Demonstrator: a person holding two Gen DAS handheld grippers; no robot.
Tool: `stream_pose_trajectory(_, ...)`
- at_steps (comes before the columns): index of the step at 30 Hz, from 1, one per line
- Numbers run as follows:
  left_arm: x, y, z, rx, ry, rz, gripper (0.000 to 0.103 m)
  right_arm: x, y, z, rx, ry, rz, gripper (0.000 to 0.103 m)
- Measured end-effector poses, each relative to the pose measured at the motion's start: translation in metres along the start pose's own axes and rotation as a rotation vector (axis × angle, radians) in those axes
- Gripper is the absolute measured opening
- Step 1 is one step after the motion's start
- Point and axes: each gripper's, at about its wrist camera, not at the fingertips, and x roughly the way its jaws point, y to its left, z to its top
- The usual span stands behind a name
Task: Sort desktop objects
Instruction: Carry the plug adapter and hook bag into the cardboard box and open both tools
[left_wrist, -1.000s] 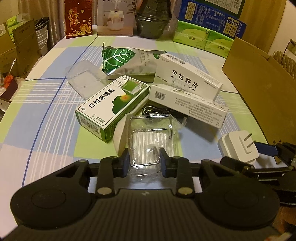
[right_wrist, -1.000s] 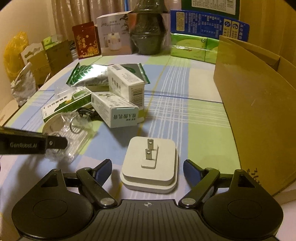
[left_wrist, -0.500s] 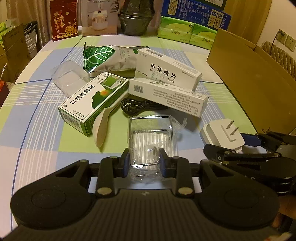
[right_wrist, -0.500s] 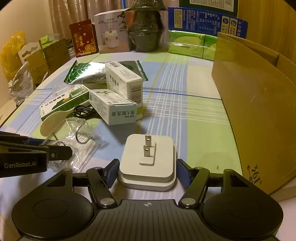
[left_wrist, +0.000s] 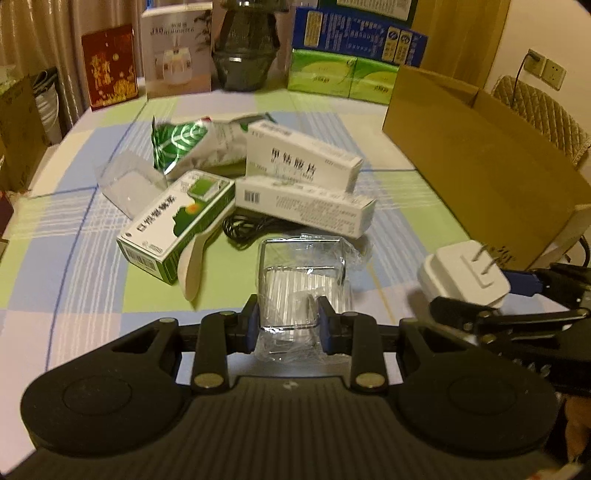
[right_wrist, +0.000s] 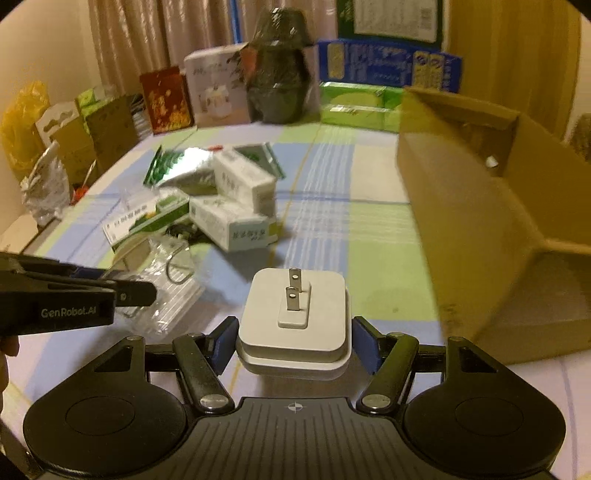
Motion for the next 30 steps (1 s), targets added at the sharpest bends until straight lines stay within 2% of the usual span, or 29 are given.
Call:
stream_pose_trajectory(6, -0.044, -0.027, 0.024, -0.050, -0.077, -0.081, 0.026, -0.061, -0.026, 0.028, 0.037, -0.120, -0.004, 0.063)
stream_pose_trajectory(10, -0.066, -0.067, 0.052, 0.004, -0.137, -0.116, 0.026, -0.095, -0.065, 0.050, 0.066, -0.191, -0.069, 0.063)
stream_pose_trajectory(14, -0.072, -0.116, 0.077, 0.056, -0.163, -0.154, 0.026, -0.109, -0.117, 0.060, 0.100, -0.197, -0.140, 0.063)
stream_pose_trajectory(21, -0.041, -0.196, 0.099, 0.104, -0.130, -0.219, 0.026, -0.103, -0.185, 0.057, 0.148, -0.155, -0.198, 0.063)
stream_pose_trajectory(25, -0.017, -0.223, 0.103, 0.126, -0.097, -0.226, 0.026, -0.094, -0.206, 0.053, 0.159, -0.133, -0.194, 0.063)
stream_pose_trajectory(30, 0.000, -0.236, 0.102, 0.154, -0.072, -0.234, 0.026, -0.082, -0.217, 0.050, 0.170, -0.119, -0.183, 0.063)
